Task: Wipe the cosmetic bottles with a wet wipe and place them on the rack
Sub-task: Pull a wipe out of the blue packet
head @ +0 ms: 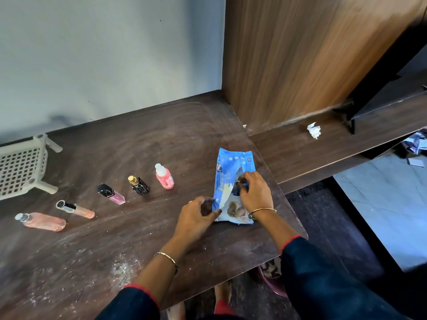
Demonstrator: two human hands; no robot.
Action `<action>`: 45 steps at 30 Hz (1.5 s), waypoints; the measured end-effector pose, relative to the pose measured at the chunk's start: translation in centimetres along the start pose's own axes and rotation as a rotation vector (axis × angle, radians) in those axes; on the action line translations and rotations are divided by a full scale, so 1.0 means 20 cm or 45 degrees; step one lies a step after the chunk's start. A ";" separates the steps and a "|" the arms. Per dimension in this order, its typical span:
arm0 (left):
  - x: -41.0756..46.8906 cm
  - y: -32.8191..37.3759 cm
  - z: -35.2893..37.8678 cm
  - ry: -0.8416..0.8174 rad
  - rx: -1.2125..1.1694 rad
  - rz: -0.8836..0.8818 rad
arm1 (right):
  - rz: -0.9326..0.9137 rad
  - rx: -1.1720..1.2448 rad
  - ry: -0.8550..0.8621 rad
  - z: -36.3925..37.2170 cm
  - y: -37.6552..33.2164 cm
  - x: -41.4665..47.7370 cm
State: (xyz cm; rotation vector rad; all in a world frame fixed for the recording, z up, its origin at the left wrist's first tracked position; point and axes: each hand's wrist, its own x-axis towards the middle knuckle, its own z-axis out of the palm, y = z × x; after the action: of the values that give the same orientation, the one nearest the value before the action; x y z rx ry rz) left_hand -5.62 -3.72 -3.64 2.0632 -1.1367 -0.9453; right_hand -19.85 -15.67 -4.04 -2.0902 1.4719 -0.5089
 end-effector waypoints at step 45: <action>0.16 0.05 -0.62 0.531 0.379 0.128 | 0.379 1.465 -0.488 0.01 -0.52 0.00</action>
State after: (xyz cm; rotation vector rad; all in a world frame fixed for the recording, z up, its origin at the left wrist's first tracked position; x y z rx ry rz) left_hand 5.08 -5.04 3.19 2.2686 -1.1881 -0.2837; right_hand -12.07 -12.86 2.13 -0.9664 0.8743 -0.5904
